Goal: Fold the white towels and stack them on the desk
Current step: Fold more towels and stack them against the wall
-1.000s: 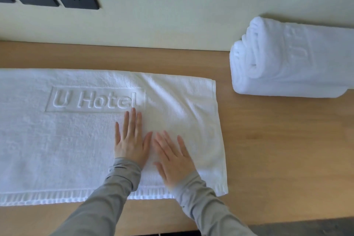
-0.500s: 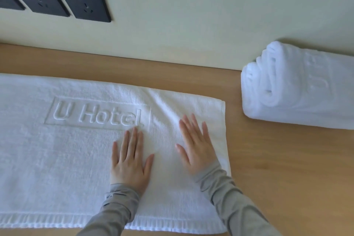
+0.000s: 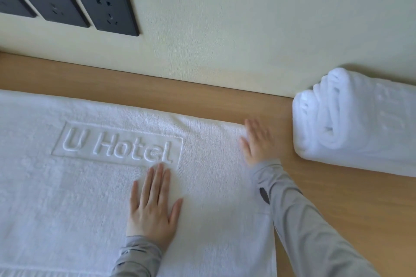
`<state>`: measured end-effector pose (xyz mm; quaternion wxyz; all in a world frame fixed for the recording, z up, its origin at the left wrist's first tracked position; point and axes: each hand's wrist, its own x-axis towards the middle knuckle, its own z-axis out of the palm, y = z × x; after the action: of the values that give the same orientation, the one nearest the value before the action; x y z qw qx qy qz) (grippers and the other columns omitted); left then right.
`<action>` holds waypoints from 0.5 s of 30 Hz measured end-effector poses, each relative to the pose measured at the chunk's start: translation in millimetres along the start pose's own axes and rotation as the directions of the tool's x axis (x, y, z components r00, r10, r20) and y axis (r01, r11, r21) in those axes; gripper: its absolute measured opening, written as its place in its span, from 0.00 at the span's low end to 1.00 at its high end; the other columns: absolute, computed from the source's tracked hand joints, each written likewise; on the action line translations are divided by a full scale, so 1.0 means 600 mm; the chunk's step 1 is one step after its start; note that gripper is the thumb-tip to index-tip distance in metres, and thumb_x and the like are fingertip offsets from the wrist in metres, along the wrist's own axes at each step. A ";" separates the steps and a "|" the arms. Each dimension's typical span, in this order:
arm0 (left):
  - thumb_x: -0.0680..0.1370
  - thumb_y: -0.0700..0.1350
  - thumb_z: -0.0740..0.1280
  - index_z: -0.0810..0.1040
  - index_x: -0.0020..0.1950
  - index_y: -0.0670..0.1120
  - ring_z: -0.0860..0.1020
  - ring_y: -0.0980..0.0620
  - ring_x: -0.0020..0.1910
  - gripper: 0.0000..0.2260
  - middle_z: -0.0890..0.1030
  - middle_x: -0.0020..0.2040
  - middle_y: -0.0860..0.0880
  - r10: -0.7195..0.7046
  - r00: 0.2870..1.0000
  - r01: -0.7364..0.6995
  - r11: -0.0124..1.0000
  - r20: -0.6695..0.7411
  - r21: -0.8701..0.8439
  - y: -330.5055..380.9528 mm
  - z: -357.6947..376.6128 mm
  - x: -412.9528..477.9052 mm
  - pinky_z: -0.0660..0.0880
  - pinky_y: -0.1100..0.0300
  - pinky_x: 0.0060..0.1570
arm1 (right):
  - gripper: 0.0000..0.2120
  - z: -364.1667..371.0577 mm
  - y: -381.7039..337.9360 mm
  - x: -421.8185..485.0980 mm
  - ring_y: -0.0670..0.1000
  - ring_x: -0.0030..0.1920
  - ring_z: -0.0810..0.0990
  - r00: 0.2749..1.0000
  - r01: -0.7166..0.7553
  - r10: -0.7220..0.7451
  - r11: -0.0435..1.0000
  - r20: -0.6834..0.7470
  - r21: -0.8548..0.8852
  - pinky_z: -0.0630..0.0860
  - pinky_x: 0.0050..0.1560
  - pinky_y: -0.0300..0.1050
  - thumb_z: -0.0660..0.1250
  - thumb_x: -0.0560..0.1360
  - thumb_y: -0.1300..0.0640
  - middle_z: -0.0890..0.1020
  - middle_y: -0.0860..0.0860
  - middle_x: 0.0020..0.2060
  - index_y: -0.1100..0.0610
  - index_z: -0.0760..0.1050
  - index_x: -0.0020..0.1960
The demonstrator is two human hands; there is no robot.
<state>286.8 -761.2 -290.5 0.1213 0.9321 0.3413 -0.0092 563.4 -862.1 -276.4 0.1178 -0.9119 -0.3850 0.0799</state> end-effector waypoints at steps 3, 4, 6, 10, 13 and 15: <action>0.79 0.60 0.46 0.61 0.75 0.43 0.57 0.49 0.75 0.30 0.61 0.76 0.46 -0.004 1.000 0.004 1.000 -0.003 0.001 -0.002 0.002 -0.001 0.53 0.44 0.73 | 0.18 -0.020 0.009 0.017 0.64 0.58 0.73 0.899 -0.363 0.402 0.905 -0.174 0.220 0.69 0.57 0.54 0.62 0.77 0.60 0.74 0.66 0.58 0.65 0.70 0.64; 0.79 0.60 0.47 0.61 0.75 0.43 0.57 0.49 0.75 0.30 0.61 0.76 0.46 -0.006 1.000 0.006 1.000 -0.006 0.002 -0.002 0.002 -0.001 0.53 0.43 0.73 | 0.16 -0.025 0.011 0.021 0.65 0.54 0.74 0.869 -0.415 0.459 0.880 -0.183 0.232 0.69 0.54 0.54 0.63 0.76 0.60 0.75 0.66 0.54 0.66 0.72 0.61; 0.79 0.59 0.47 0.61 0.75 0.43 0.57 0.49 0.75 0.30 0.61 0.76 0.46 -0.005 1.000 0.005 1.000 -0.009 0.008 -0.003 0.002 0.001 0.53 0.43 0.73 | 0.16 -0.033 0.013 0.029 0.63 0.53 0.74 0.851 -0.486 0.516 0.846 -0.103 0.218 0.70 0.53 0.52 0.65 0.75 0.57 0.74 0.64 0.54 0.66 0.71 0.58; 0.79 0.59 0.47 0.60 0.76 0.44 0.56 0.49 0.76 0.30 0.60 0.76 0.46 0.005 1.000 -0.005 1.000 -0.008 0.015 -0.001 0.004 0.001 0.52 0.44 0.74 | 0.17 -0.041 0.023 0.035 0.58 0.52 0.75 0.842 -0.525 0.540 0.825 -0.013 0.210 0.70 0.51 0.46 0.67 0.74 0.52 0.76 0.60 0.53 0.63 0.73 0.56; 0.79 0.59 0.47 0.60 0.76 0.44 0.56 0.49 0.76 0.30 0.61 0.76 0.46 0.005 1.000 -0.004 1.000 -0.008 0.019 -0.001 0.003 0.001 0.51 0.44 0.74 | 0.08 -0.043 0.032 0.033 0.56 0.46 0.75 0.896 -0.436 0.443 0.884 -0.007 0.167 0.68 0.44 0.43 0.66 0.74 0.56 0.78 0.59 0.47 0.62 0.76 0.47; 0.79 0.59 0.46 0.60 0.76 0.44 0.56 0.49 0.76 0.30 0.61 0.76 0.46 0.002 1.000 -0.002 1.000 -0.003 0.018 -0.001 0.002 0.000 0.51 0.44 0.74 | 0.06 -0.046 0.040 0.034 0.57 0.42 0.75 0.930 -0.361 0.366 0.927 -0.035 0.100 0.65 0.40 0.43 0.64 0.75 0.60 0.77 0.60 0.44 0.63 0.75 0.42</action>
<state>286.5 -761.2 -291.9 0.1122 0.9335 0.3404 -0.0108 600.3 -867.7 -257.4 0.1530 -0.9628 -0.2021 0.0936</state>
